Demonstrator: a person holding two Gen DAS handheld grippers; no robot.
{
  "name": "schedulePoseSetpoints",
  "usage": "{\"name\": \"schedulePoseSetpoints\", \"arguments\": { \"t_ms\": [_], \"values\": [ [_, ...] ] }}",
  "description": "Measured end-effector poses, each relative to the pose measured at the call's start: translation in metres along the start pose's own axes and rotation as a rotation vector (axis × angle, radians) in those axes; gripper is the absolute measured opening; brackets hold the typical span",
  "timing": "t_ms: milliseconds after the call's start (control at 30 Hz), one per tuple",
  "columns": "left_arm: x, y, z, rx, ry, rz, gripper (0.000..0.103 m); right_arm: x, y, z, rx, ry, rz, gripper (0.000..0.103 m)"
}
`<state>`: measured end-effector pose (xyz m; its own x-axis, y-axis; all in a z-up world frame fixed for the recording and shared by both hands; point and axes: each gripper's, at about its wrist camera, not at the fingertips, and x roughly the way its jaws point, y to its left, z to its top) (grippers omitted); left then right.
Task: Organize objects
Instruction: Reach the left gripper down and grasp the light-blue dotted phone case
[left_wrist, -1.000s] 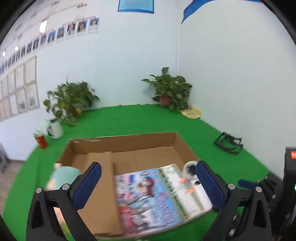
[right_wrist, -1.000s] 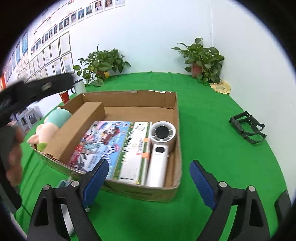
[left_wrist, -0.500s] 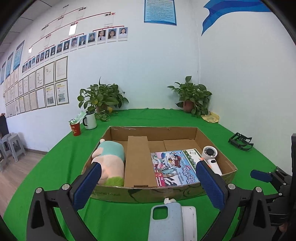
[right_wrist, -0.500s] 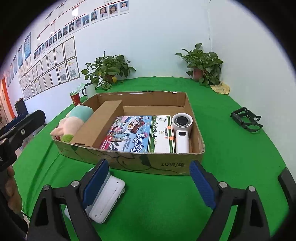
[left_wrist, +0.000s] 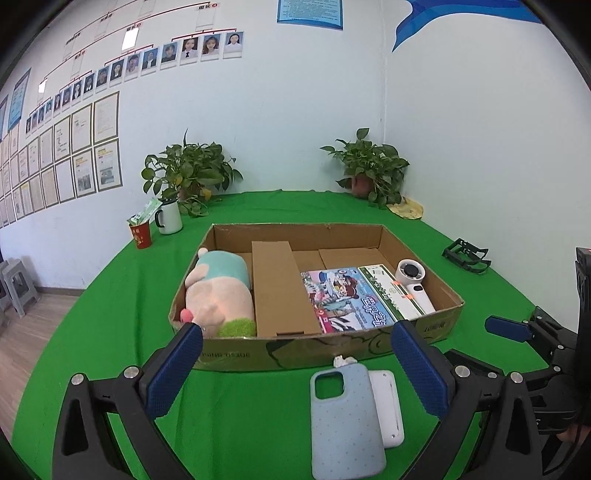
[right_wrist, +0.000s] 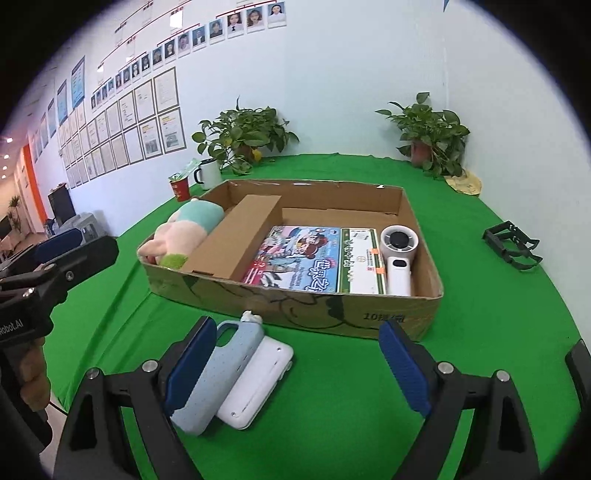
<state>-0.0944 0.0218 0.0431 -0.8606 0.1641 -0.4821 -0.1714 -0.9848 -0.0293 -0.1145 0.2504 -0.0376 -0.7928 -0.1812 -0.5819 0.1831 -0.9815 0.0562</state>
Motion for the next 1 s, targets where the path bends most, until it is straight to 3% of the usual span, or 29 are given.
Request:
{"name": "schedulePoseSetpoints", "arguments": {
  "t_ms": [267,333,367,400,467,633,800,900,1000],
  "values": [
    [-0.013,-0.014,-0.013,-0.023,-0.063,-0.007,0.101,-0.014,0.006,-0.008,-0.004,-0.051,0.045,0.089],
    [-0.015,-0.018,-0.016,-0.003,-0.071,-0.008,0.09,-0.017,0.006,-0.012,-0.009,-0.048,0.065,0.089],
    [-0.014,-0.02,-0.017,0.01,-0.065,-0.013,0.077,-0.017,0.006,-0.014,-0.012,-0.039,0.078,0.089],
    [-0.011,-0.021,-0.019,0.02,-0.047,-0.024,0.067,-0.018,0.005,-0.018,-0.007,-0.031,0.094,0.089],
    [-0.002,-0.019,-0.024,0.007,0.021,-0.069,0.064,-0.018,0.003,-0.025,0.012,-0.017,0.11,0.088],
    [0.036,0.0,-0.043,-0.121,0.259,-0.25,0.065,-0.01,0.007,-0.044,0.055,0.069,0.211,0.085],
    [0.071,0.019,-0.076,-0.264,0.422,-0.421,0.065,0.003,0.029,-0.061,0.065,0.165,0.351,0.085],
    [0.094,0.026,-0.101,-0.352,0.55,-0.515,0.065,0.01,0.036,-0.068,0.076,0.217,0.386,0.085],
    [0.099,0.03,-0.112,-0.4,0.556,-0.548,0.063,0.017,0.039,-0.075,0.095,0.26,0.414,0.084]
  ]
}}
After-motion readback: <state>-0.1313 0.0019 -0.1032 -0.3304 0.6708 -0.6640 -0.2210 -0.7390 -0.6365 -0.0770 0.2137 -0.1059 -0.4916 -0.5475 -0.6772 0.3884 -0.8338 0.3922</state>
